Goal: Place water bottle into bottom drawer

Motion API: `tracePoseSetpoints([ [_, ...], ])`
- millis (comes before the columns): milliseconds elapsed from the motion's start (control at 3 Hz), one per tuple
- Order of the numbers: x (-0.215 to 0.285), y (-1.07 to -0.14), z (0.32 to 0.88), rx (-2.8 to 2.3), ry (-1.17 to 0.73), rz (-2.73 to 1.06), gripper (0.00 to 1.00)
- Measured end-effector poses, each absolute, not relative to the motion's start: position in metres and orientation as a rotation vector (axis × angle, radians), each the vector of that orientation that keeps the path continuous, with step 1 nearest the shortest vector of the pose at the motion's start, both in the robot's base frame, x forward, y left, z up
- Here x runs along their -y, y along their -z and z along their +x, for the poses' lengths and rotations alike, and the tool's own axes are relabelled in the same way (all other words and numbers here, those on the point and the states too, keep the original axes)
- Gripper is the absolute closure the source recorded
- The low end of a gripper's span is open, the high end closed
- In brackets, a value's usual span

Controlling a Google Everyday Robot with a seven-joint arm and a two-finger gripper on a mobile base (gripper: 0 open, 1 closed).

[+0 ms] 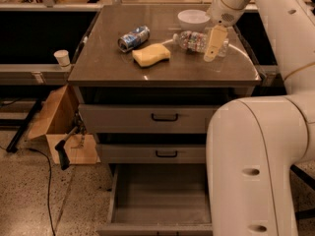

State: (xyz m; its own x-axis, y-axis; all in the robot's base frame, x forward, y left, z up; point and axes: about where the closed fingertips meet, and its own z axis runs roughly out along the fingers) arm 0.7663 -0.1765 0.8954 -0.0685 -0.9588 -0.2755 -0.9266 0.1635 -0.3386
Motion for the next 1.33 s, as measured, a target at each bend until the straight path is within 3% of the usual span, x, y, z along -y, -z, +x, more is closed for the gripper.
tracePoseSetpoints([
  [1333, 0.143, -0.871, 0.765, -2.026, -0.019, -1.85, 0.0],
])
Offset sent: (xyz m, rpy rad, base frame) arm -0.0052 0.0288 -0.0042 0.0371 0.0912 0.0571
